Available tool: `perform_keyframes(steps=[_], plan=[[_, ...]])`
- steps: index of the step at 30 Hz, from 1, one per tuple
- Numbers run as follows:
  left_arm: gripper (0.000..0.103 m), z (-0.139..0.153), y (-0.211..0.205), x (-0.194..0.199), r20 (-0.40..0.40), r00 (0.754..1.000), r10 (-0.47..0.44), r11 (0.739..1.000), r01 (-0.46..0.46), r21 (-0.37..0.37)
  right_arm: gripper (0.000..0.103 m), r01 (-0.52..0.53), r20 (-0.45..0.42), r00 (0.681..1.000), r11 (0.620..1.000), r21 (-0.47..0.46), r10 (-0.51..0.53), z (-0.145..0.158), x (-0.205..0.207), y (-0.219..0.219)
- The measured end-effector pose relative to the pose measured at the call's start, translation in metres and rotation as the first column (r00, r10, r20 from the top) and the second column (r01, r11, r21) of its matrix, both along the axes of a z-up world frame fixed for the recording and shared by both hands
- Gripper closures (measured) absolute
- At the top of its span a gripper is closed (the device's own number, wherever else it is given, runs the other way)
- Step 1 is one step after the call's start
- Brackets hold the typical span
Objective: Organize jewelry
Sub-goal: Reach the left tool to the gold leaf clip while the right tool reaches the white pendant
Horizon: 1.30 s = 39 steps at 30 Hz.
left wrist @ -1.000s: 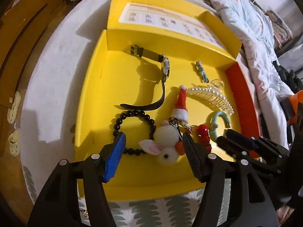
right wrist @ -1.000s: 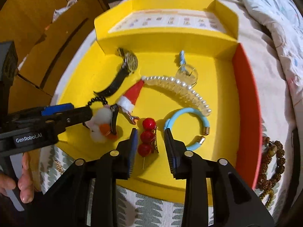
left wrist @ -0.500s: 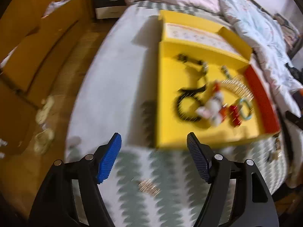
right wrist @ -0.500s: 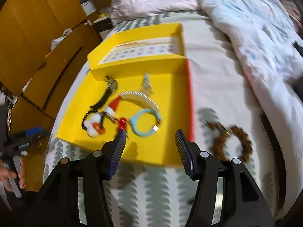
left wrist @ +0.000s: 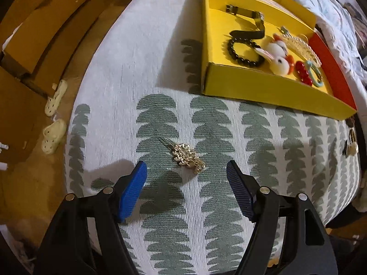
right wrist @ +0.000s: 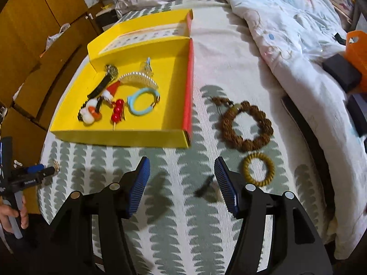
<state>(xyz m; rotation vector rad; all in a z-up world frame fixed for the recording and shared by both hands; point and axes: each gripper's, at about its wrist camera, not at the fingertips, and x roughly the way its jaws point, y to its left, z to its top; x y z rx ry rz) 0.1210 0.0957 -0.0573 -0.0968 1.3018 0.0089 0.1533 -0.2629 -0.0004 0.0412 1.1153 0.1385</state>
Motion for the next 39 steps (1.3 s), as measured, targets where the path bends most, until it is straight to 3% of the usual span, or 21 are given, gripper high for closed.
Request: perform_keyframes(steps=[8,15,28,39], plan=[[0.032,-0.009,-0.006,0.006,-0.005,1.000,-0.008,1.000,0.008,0.016,0.042,0.017,-0.068,0.998,1.000,-0.009,-0.017,-0.019,-0.006,-0.007],[0.032,-0.021,-0.011,0.010,-0.033,0.999,-0.017,1.000,0.018,0.025,0.042,0.038,-0.153,0.987,0.996,-0.080,-0.050,-0.041,-0.009,-0.020],[0.032,-0.025,-0.011,0.015,-0.041,0.999,-0.012,1.000,0.012,0.016,0.042,0.110,-0.190,0.974,0.991,-0.071,-0.122,-0.046,-0.012,-0.049],[0.032,-0.028,-0.021,0.021,-0.050,0.999,-0.019,1.000,0.018,-0.013,0.042,0.094,-0.227,0.966,0.988,-0.124,-0.120,-0.065,-0.005,-0.041]])
